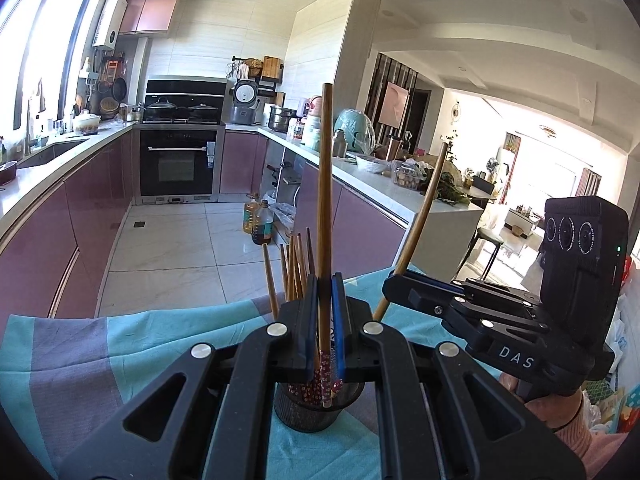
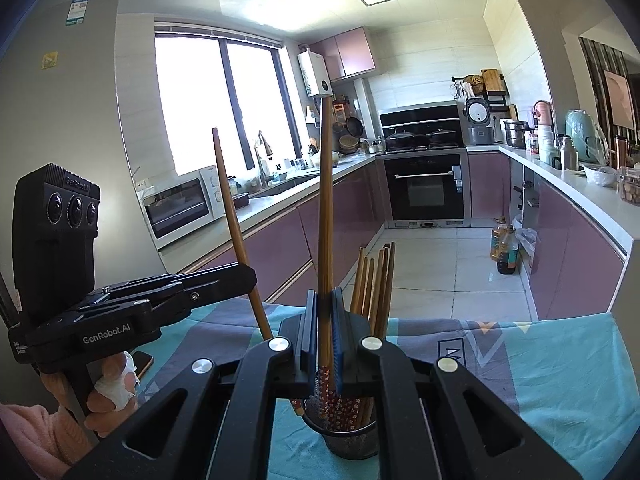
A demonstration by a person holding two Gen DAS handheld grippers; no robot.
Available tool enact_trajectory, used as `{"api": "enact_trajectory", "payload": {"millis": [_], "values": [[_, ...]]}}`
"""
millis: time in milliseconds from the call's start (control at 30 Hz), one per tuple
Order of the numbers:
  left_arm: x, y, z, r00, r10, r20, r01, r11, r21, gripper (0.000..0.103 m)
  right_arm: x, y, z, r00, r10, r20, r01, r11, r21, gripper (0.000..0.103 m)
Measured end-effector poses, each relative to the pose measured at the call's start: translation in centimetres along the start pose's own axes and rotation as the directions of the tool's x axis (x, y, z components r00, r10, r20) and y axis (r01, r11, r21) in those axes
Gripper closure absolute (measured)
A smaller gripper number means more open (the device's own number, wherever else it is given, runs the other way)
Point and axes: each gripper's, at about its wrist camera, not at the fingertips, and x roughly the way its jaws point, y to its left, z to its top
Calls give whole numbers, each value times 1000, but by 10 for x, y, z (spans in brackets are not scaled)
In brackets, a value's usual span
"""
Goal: Organize utensils
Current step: 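Lower both held chopsticks into the mesh cup with both tools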
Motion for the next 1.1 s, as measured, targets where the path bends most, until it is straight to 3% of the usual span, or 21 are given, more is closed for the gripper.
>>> {"api": "enact_trajectory", "payload": {"millis": [1100], "values": [[19, 17, -2, 997, -8, -79, 7, 1000, -19, 95, 24, -5, -10, 997, -40, -63, 40, 999, -1, 97]]}}
